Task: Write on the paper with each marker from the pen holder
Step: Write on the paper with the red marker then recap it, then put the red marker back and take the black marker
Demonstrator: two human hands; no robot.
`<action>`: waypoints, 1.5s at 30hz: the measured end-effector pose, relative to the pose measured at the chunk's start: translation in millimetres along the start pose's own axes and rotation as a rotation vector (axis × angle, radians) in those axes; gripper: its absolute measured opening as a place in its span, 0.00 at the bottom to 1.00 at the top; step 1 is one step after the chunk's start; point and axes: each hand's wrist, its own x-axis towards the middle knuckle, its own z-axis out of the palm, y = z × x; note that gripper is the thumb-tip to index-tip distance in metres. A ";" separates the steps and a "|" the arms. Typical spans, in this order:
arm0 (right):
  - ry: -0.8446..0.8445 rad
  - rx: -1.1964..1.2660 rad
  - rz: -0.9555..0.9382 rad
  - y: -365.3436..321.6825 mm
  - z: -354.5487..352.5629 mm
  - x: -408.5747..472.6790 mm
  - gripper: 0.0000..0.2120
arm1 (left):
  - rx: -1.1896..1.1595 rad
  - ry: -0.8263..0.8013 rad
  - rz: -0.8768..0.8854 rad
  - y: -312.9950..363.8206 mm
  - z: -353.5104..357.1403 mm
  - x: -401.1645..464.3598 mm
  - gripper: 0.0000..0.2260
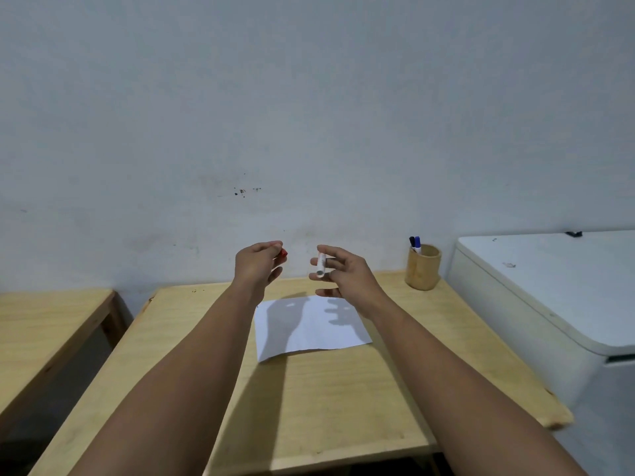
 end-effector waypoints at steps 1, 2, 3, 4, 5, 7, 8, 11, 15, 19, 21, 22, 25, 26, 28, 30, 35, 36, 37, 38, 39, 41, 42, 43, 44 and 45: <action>0.003 0.039 0.010 -1.5 -1.2 -0.9 0.26 | 0.005 -0.003 0.004 1.7 2.3 -0.4 0.07; 0.009 0.072 0.015 -2.7 -2.2 -1.6 0.22 | 0.012 -0.006 0.008 3.2 4.6 -0.8 0.06; 0.015 0.085 0.013 -3.3 -2.6 -2.2 0.17 | 0.019 -0.009 0.015 4.5 7.0 -0.8 0.06; 0.021 0.065 0.000 -3.3 -2.7 -2.6 0.13 | 0.025 -0.013 0.021 6.0 9.6 -0.9 0.06; 0.026 0.017 -0.022 -1.6 -2.8 -2.2 0.10 | 0.031 -0.018 0.027 7.3 12.3 -0.8 0.06; 0.029 -0.130 -0.064 2.6 -1.9 -1.3 0.06 | 0.042 -0.029 0.037 10.2 17.9 -0.9 0.06; 0.029 -0.208 -0.079 4.4 -0.9 -0.8 0.07 | 0.046 -0.035 0.041 11.4 20.9 -1.2 0.06; 0.037 -0.308 -0.104 6.8 0.1 0.9 0.11 | 0.055 -0.040 0.052 14.2 28.4 -2.8 0.04; 0.077 -0.299 -0.115 5.9 -6.8 1.3 0.12 | 0.073 -0.040 0.062 15.2 34.9 -4.4 0.04; 0.085 -0.284 -0.116 7.7 -14.9 1.2 0.12 | 0.101 -0.050 0.075 13.2 44.2 -6.8 0.03; 0.093 -0.277 -0.116 8.7 -19.6 1.5 0.12 | 0.117 -0.055 0.085 11.3 49.9 -6.4 0.03; 0.099 -0.274 -0.115 9.1 -22.6 1.5 0.12 | 0.127 -0.058 0.088 10.3 53.1 -5.7 0.03; 0.116 -0.264 -0.105 11.1 -34.1 1.0 0.11 | 0.136 -0.069 0.086 6.0 65.4 -2.8 0.04; 0.123 -0.254 -0.102 11.6 -38.6 0.5 0.11 | 0.133 -0.072 0.084 4.5 70.4 -1.9 0.04; 0.139 -0.242 -0.102 12.5 -48.5 0.0 0.11 | 0.130 -0.084 0.079 1.3 80.8 -0.3 0.04; 0.154 -0.245 -0.103 13.1 -58.9 -0.5 0.11 | 0.132 -0.100 0.074 -2.1 91.7 1.1 0.04; 0.187 -0.241 -0.090 13.9 -83.2 -2.1 0.12 | 0.115 -0.116 0.041 -9.4 116.2 5.8 0.03; 0.189 -0.240 -0.087 14.3 -87.6 -2.5 0.12 | 0.115 -0.121 0.038 -10.6 120.8 6.3 0.03; 0.191 -0.241 -0.086 15.1 -91.5 -2.6 0.12 | 0.122 -0.129 0.039 -11.9 125.5 5.9 0.03; 0.193 -0.242 -0.084 16.0 -95.3 -2.7 0.12 | 0.132 -0.141 0.044 -13.4 130.7 4.8 0.03; 0.197 -0.240 -0.084 17.0 -99.0 -2.3 0.12 | 0.148 -0.155 0.050 -15.0 136.1 3.1 0.04; 0.210 -0.233 -0.087 18.8 -106.5 -0.5 0.11 | 0.187 -0.175 0.062 -18.4 146.4 0.8 0.05; 0.216 -0.234 -0.088 19.1 -110.0 0.6 0.11 | 0.201 -0.179 0.069 -19.7 151.2 0.7 0.05; 0.223 -0.240 -0.091 19.3 -113.9 1.8 0.11 | 0.214 -0.187 0.075 -21.1 156.3 0.8 0.05; 0.231 -0.248 -0.096 19.1 -118.3 3.0 0.11 | 0.230 -0.201 0.083 -22.5 162.0 1.1 0.05; 0.242 -0.256 -0.102 18.8 -123.7 4.9 0.11 | 0.250 -0.218 0.094 -23.9 168.8 1.3 0.05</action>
